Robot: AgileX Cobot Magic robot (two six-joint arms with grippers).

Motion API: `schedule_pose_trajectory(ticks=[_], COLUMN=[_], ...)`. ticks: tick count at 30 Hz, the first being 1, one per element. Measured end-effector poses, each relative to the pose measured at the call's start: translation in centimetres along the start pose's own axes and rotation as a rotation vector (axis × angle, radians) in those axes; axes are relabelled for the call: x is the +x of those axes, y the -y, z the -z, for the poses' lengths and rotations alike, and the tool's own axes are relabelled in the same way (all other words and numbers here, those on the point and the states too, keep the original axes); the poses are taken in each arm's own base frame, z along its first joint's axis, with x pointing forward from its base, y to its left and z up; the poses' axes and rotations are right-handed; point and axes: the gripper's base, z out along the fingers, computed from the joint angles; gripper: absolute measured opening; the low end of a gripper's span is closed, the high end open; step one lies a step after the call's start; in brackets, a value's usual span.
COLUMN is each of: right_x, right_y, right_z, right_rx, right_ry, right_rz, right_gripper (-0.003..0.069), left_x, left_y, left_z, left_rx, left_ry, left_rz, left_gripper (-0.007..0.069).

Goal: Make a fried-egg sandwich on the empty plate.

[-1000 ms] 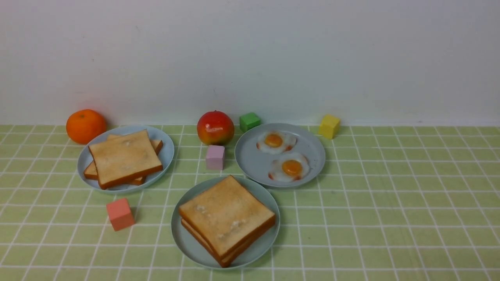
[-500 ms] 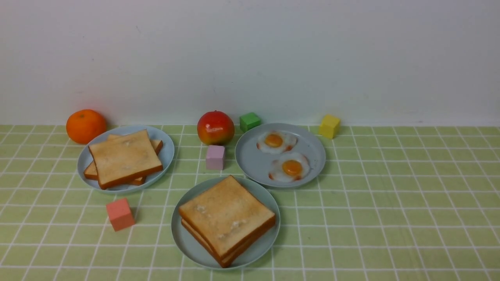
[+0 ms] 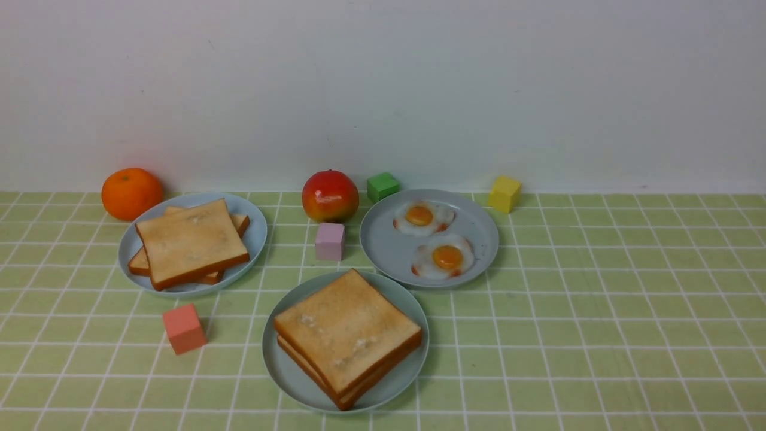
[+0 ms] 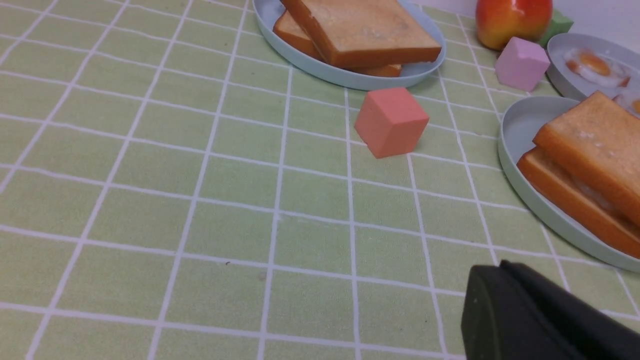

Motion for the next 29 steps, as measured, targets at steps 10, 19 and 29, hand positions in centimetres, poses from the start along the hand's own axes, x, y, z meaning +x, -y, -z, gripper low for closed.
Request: schedule_pose_trajectory(ticks=[10, 19, 29], right_x=[0.00, 0.00, 0.00], right_y=[0.00, 0.00, 0.00], right_z=[0.00, 0.00, 0.00], right_rx=[0.000, 0.000, 0.000], right_ry=[0.000, 0.000, 0.000], right_rz=[0.000, 0.000, 0.000], right_gripper=[0.0059, 0.0071, 0.0086], left_x=[0.00, 0.00, 0.00], left_y=[0.00, 0.00, 0.00], left_z=[0.00, 0.00, 0.00], left_rx=[0.000, 0.000, 0.000], left_ry=[0.000, 0.000, 0.000], left_rz=[0.000, 0.000, 0.000], left_gripper=[-0.0013, -0.0011, -0.0003])
